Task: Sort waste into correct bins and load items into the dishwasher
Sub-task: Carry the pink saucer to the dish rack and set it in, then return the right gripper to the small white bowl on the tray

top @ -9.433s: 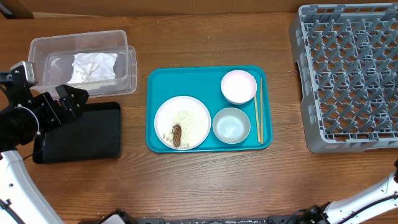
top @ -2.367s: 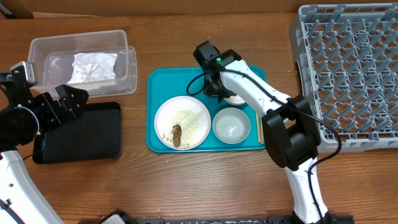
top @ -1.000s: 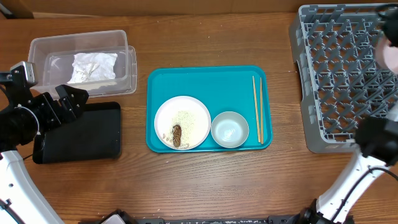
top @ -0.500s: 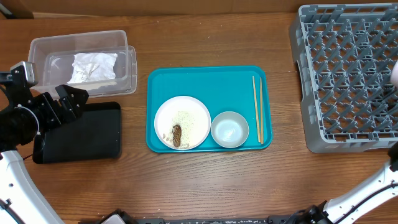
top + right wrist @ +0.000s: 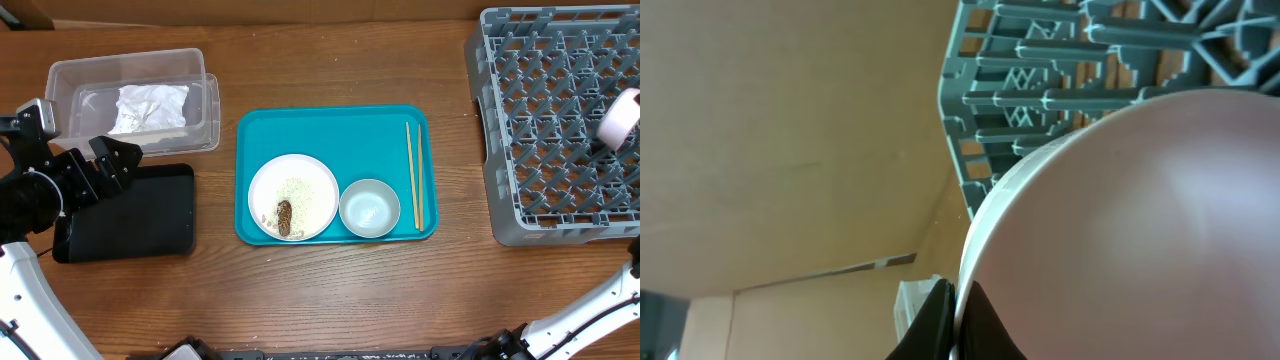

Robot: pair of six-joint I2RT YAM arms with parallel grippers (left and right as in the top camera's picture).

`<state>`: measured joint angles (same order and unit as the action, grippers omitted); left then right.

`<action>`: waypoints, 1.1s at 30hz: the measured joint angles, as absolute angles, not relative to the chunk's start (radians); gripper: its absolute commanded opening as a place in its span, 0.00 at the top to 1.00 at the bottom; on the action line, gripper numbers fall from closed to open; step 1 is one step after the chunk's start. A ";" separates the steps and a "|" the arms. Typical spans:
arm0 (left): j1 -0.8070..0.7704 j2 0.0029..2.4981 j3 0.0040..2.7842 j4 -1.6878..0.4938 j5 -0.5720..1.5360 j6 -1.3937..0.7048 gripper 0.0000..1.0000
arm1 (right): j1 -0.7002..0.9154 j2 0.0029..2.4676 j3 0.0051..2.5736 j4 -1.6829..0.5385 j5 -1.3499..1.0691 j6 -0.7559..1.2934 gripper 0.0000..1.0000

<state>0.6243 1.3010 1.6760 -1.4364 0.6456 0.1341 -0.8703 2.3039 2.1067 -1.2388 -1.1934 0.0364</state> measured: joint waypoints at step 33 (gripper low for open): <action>0.624 1.301 1.676 -1.437 0.646 0.134 0.00 | -1.076 2.210 2.085 -1.382 -0.955 0.237 0.73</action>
